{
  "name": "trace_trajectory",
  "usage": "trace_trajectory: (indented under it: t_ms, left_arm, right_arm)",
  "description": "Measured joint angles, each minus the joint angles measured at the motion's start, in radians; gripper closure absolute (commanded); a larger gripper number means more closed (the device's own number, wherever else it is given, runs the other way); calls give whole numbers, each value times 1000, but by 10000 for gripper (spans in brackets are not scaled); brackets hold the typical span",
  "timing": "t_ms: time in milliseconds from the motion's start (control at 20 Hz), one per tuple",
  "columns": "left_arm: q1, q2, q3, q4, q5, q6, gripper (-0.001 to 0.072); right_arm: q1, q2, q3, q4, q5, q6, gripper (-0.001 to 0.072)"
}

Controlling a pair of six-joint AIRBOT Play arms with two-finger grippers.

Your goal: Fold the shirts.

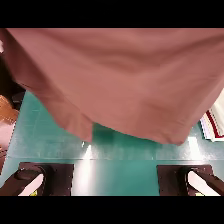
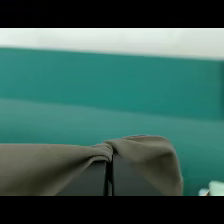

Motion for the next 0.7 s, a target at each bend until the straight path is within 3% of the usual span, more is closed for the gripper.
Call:
trace_trajectory:
  t_ms: [150, 250, 400, 600, 650, 700]
  left_arm:
    - [0, -43, -284, 1, 8, 1, 683]
    - [0, -89, -471, 1, 86, 14, 683]
    - [0, -188, -648, 19, 282, 35, 683]
    - [0, -347, -678, 42, 562, 47, 683]
    - [0, -383, -663, 44, 612, 48, 681]
    - [0, -412, -647, 49, 646, 50, 553]
  right_arm:
    - [81, -157, -52, -3, 42, 14, 699]
    - [133, -269, -108, -5, 39, 18, 699]
    - [186, -430, -162, -5, -39, 22, 698]
    - [216, -596, -121, -1, -152, 22, 694]
    - [219, -628, -98, -2, -166, 22, 599]
    - [221, -653, -75, -1, -173, 23, 364]
